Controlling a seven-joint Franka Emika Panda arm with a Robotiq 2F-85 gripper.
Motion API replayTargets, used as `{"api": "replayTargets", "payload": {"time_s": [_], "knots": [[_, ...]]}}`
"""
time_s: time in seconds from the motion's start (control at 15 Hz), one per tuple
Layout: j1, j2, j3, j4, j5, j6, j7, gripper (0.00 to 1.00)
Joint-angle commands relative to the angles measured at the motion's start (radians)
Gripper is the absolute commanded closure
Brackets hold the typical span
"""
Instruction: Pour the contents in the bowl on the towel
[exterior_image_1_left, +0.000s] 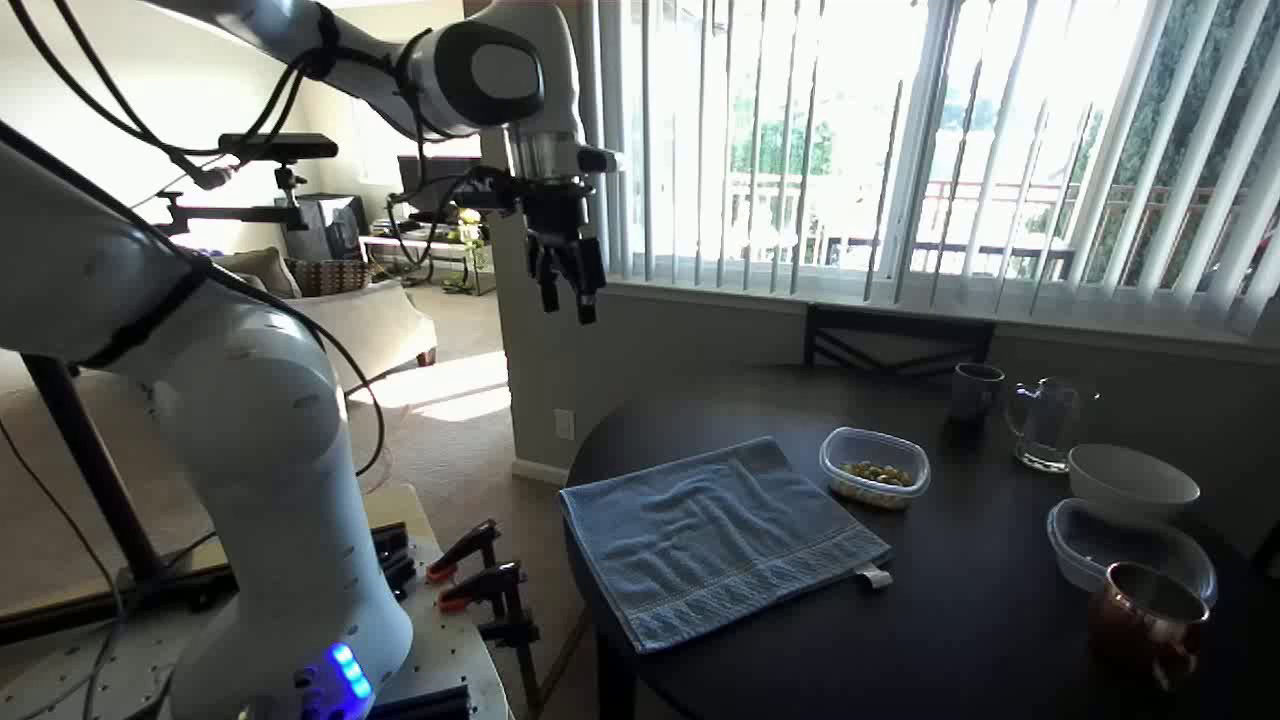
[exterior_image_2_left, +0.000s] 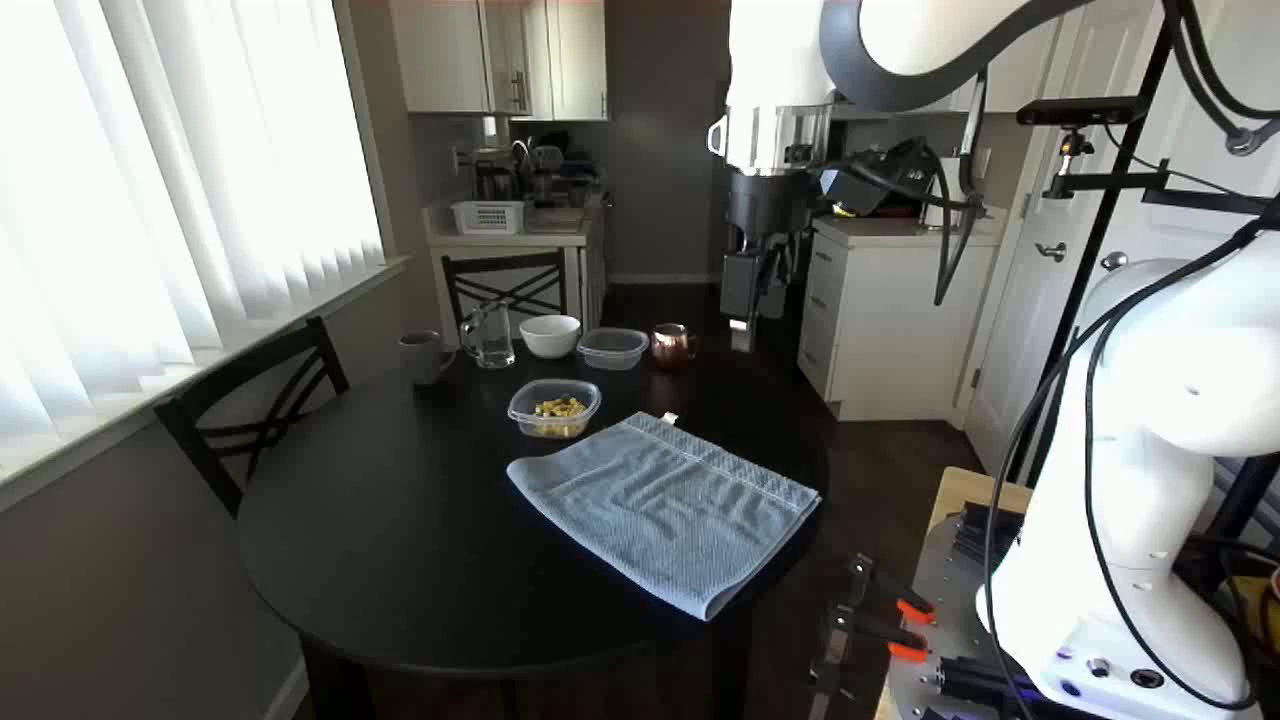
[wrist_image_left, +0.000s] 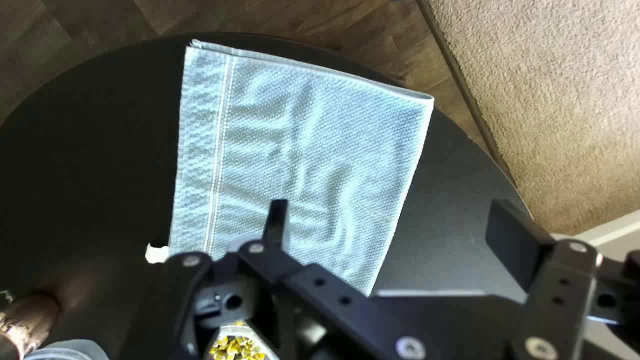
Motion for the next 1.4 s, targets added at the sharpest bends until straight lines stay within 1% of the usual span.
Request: {"api": "replayTargets", "payload": {"time_s": [0.0, 0.4, 0.53, 0.67, 0.73, 0.93, 1.07, 1.2, 1.33], "knots": [[0.006, 0.001, -0.005, 0.002, -0.004, -0.002, 0.003, 0.0], [0.006, 0.001, -0.005, 0.002, -0.004, -0.002, 0.003, 0.0], [-0.017, 0.079, -0.015, 0.063, -0.028, 0.045, -0.012, 0.0], [-0.064, 0.161, -0.06, 0.147, -0.02, 0.108, 0.007, 0.0], [-0.08, 0.203, -0.102, 0.198, 0.016, 0.123, 0.006, 0.0], [-0.115, 0.354, -0.181, 0.32, 0.074, 0.15, 0.01, 0.0], [-0.122, 0.459, -0.207, 0.365, 0.132, 0.176, 0.044, 0.0], [-0.128, 0.574, -0.218, 0.395, 0.186, 0.239, 0.088, 0.0], [-0.131, 0.673, -0.225, 0.404, 0.232, 0.331, 0.143, 0.0]]}}
